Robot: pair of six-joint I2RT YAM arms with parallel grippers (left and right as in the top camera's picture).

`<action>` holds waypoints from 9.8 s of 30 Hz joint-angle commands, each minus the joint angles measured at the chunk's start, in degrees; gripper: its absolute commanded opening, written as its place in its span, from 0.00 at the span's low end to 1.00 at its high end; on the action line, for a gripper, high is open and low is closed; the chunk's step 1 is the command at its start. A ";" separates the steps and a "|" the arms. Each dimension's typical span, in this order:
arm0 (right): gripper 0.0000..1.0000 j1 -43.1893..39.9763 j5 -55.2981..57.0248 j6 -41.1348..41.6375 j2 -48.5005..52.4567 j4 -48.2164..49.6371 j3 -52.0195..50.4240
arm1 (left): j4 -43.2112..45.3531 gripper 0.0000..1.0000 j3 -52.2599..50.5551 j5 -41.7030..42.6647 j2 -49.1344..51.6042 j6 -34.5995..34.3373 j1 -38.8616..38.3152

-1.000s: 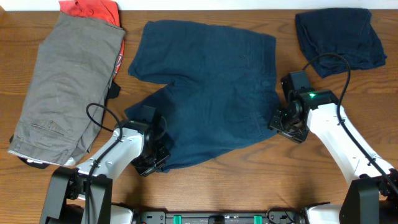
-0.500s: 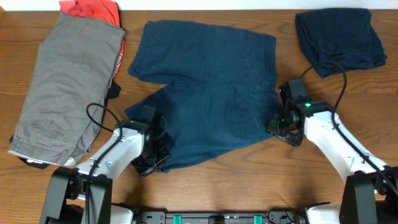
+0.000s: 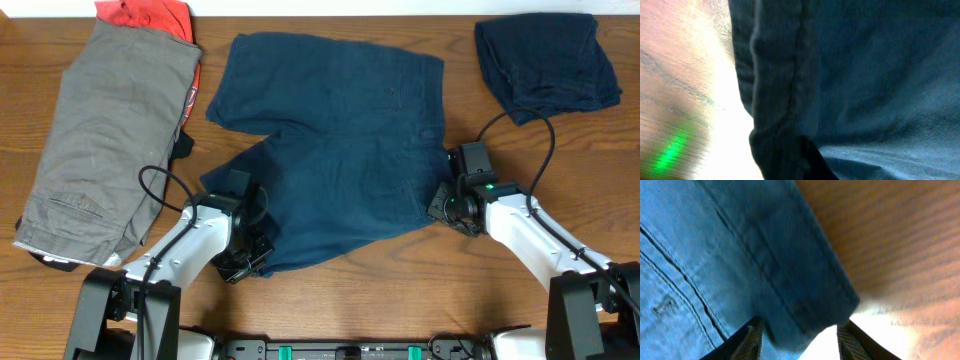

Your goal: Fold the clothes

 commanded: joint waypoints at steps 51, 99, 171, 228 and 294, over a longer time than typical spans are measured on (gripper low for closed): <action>0.01 -10.10 -2.97 -10.80 -23.37 -54.60 32.83 | -24.46 0.06 36.74 -22.03 -33.64 9.22 0.17; 0.01 -15.08 0.28 -16.06 11.78 -3.39 32.85 | 44.57 0.06 36.76 -27.45 15.82 22.86 0.20; 0.01 -14.49 2.75 -10.60 8.13 -23.41 32.87 | 42.32 0.06 36.74 -29.97 12.59 27.52 -1.11; 0.96 -12.72 -2.86 -22.62 21.24 -16.11 33.16 | 16.79 0.98 36.74 -14.47 16.44 42.34 2.89; 0.79 -17.68 -21.62 -37.31 25.64 -22.23 43.36 | 11.54 0.06 35.50 2.47 34.71 41.05 16.31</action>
